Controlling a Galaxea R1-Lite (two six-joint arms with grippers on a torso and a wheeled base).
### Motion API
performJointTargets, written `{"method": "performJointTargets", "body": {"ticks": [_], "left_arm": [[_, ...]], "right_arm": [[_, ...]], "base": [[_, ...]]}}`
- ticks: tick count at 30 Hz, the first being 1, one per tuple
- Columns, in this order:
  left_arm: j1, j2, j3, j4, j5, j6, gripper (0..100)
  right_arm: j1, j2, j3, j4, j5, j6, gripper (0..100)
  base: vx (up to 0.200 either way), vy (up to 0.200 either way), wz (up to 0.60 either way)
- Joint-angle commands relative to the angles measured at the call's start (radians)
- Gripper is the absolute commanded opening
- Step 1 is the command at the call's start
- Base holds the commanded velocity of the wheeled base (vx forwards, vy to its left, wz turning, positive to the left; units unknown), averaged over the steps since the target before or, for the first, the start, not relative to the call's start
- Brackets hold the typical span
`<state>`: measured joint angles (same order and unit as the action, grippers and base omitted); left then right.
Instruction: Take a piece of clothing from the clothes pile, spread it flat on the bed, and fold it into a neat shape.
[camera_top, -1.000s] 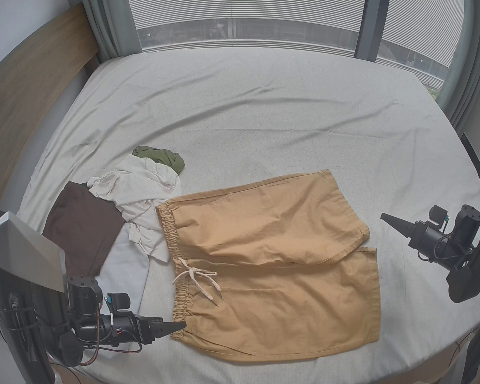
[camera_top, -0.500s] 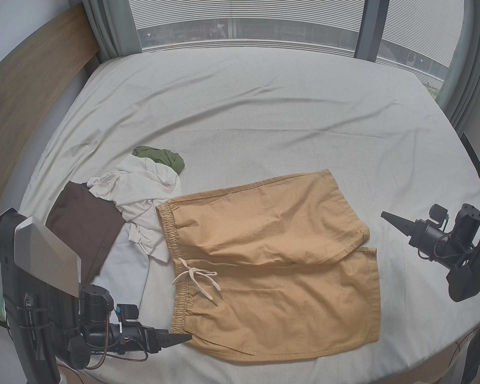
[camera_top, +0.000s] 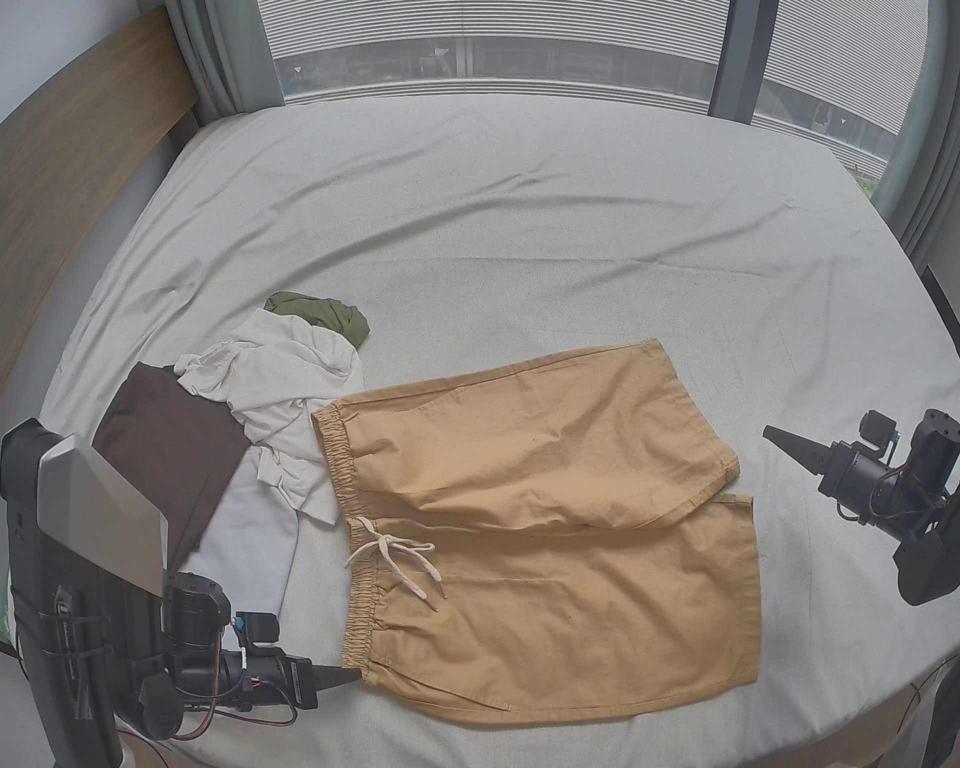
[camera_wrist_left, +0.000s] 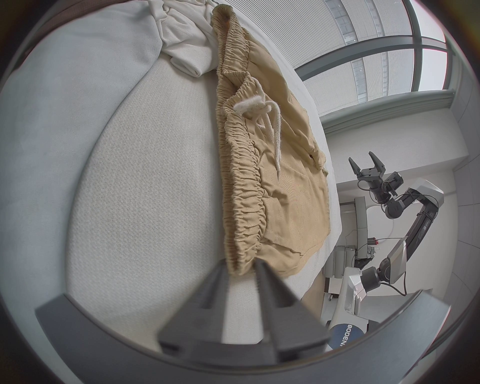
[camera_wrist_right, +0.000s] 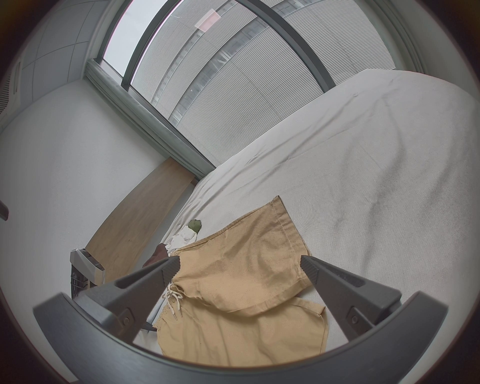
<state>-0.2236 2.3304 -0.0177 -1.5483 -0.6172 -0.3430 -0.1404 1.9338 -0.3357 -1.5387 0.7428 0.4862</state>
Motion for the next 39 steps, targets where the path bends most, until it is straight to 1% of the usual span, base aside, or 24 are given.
{"method": "performJointTargets", "body": {"ticks": [1, 2, 6, 15, 16, 18, 30, 31, 39], "left_arm": [[0.001, -0.006, 0.001, -0.001, -0.001, -0.001, 0], [0.001, -0.006, 0.001, -0.001, -0.001, -0.001, 0], [0.001, -0.029, 0.002, -0.001, -0.001, -0.001, 0], [0.0, -0.031, 0.012, -0.001, -0.004, 0.015, 0], [0.0, -0.033, 0.004, -0.001, -0.002, 0.016, 100], [0.0, -0.034, -0.015, -0.001, 0.007, 0.013, 100], [-0.003, -0.029, -0.027, -0.001, 0.004, 0.007, 100], [-0.005, -0.028, -0.027, -0.001, 0.004, 0.009, 0], [-0.01, -0.025, -0.028, -0.001, -0.001, 0.007, 0]], "right_arm": [[-0.01, -0.004, 0.024, 0.0, 0.003, -0.005, 100], [-0.01, -0.004, 0.024, 0.0, 0.003, -0.005, 100], [-0.004, 0.005, 0.057, 0.002, 0.003, -0.055, 100], [-0.002, 0.019, 0.058, 0.0, 0.003, -0.067, 100], [-0.002, 0.019, 0.058, 0.0, 0.003, -0.067, 100], [-0.001, 0.019, 0.058, 0.0, 0.003, -0.067, 100], [0.001, 0.019, 0.058, 0.0, 0.003, -0.069, 100], [0.001, 0.02, 0.058, 0.0, 0.003, -0.069, 100], [-0.008, 0.019, 0.064, 0.002, 0.003, -0.07, 100]], "base": [[0.0, 0.0, 0.0], [0.0, 0.0, 0.0], [0.0, 0.0, 0.0], [0.0, 0.0, 0.0], [0.0, 0.0, 0.0], [0.0, 0.0, 0.0], [0.0, 0.0, 0.0], [0.0, 0.0, 0.0], [0.0, 0.0, 0.0]]}}
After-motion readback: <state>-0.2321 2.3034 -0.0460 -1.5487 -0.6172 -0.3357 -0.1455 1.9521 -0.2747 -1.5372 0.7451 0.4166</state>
